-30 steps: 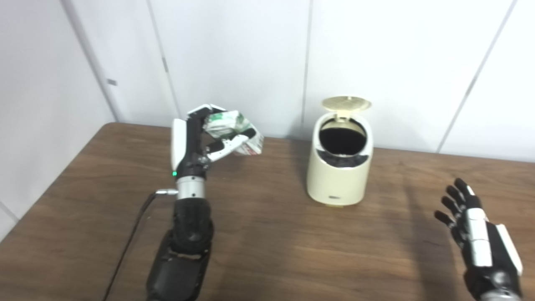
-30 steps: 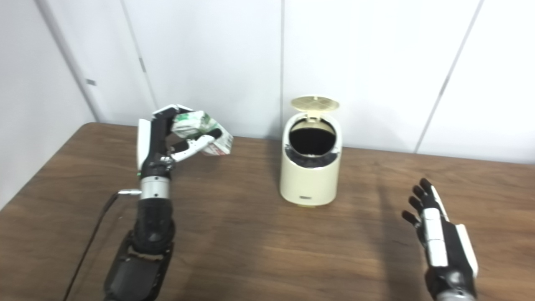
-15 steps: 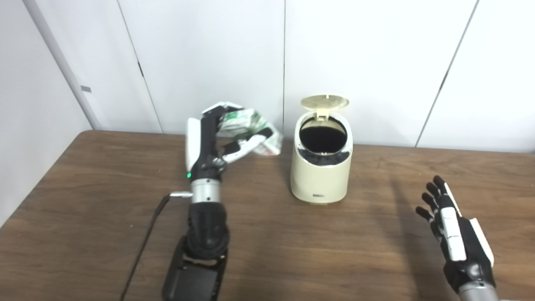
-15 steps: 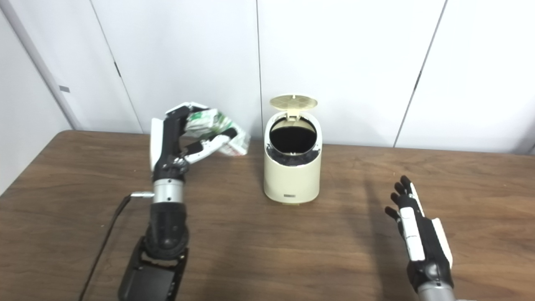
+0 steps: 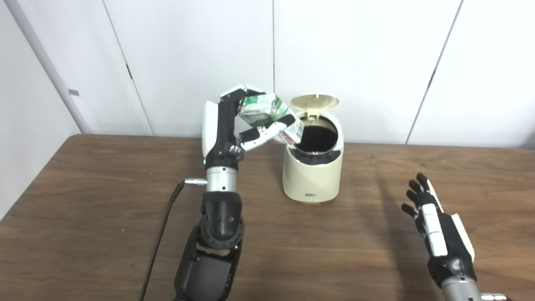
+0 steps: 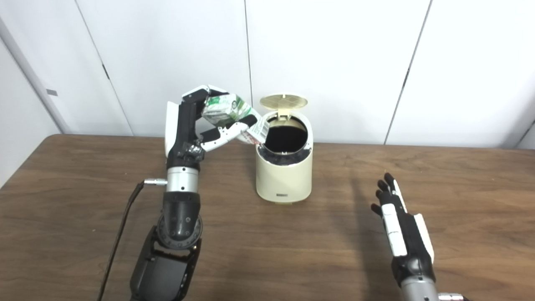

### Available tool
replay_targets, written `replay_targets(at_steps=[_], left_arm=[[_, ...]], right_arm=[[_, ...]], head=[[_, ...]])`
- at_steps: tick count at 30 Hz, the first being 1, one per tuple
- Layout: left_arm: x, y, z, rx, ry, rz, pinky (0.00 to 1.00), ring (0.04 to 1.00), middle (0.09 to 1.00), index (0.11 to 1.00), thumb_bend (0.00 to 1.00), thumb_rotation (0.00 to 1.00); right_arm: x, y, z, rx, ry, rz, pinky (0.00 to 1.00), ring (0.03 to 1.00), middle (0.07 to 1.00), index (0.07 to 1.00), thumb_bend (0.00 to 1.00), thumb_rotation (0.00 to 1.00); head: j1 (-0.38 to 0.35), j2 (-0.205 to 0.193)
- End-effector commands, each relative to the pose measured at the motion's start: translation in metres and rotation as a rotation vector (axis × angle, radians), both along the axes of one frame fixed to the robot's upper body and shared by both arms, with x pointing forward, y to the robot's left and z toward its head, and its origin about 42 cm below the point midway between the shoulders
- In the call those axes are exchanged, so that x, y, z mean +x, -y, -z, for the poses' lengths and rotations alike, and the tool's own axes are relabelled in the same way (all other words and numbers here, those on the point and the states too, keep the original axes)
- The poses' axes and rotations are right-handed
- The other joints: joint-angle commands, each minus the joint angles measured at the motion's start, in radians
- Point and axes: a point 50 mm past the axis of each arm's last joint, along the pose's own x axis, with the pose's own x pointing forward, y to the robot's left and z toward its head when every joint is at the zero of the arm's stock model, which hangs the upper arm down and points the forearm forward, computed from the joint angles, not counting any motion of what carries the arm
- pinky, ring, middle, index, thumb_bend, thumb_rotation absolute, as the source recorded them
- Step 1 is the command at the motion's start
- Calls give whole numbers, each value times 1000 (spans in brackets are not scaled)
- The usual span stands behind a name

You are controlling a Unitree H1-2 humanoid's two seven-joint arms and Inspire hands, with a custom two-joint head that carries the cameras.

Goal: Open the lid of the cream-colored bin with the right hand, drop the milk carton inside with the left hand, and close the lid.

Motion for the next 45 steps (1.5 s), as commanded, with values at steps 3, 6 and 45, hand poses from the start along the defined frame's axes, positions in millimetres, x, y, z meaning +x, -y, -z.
replay_targets(at_steps=[3,6,45], left_arm=[[8,16,-30,10,125,50,333,450,526,486,474,0],[13,20,-29,23,124,58,333,449,526,490,474,0],[54,60,-3,165,423,69,358,428,507,494,477,0]], right_arm=[[2,-9,-19,18,74,-14,868,948,962,995,583,1000],[4,-14,-19,29,70,-16,868,948,961,997,593,1000],[2,-35,-29,43,77,-59,834,939,955,988,622,1000]], head=[[-15,4],[-26,1],[-55,-6]])
